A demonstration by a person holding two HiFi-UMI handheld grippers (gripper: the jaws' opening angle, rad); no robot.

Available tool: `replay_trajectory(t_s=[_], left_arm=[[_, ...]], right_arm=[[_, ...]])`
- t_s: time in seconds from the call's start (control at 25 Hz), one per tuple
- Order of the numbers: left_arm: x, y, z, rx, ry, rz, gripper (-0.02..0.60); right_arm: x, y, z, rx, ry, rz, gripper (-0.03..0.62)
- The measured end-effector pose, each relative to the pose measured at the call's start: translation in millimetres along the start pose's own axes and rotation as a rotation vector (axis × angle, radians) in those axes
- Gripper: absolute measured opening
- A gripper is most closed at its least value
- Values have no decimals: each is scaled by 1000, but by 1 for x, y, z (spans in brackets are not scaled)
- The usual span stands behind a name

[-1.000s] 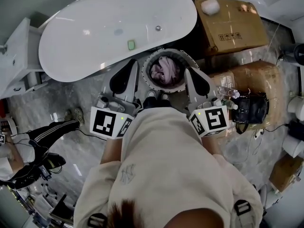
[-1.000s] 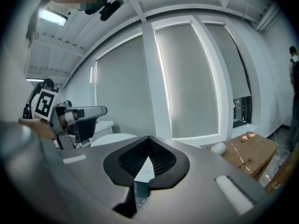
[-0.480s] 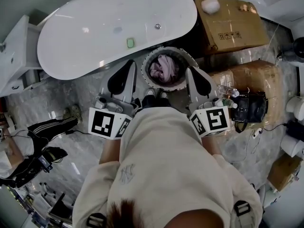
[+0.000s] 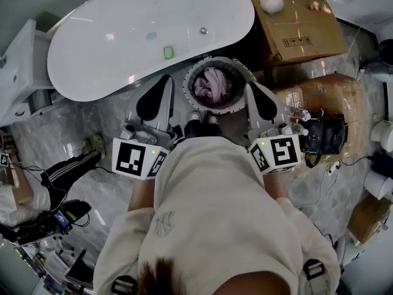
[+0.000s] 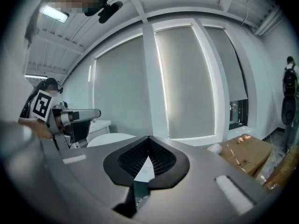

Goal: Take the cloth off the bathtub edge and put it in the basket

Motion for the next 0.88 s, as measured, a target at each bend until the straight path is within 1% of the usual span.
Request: replay_trajectory(t_s=[0.88], left_arm=[[8, -8, 3, -8, 7, 14, 43]], right_arm=[[9, 4, 3, -13, -3, 8, -3]])
Point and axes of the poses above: the fingertips, and each gripper's own axes: x backward along the fingers, y to its left, z out of its underside, the point moved 3 cm from there along x, backward along the fingers, and after that the axes turned 15 degrees about y, right-handed, at the moved point
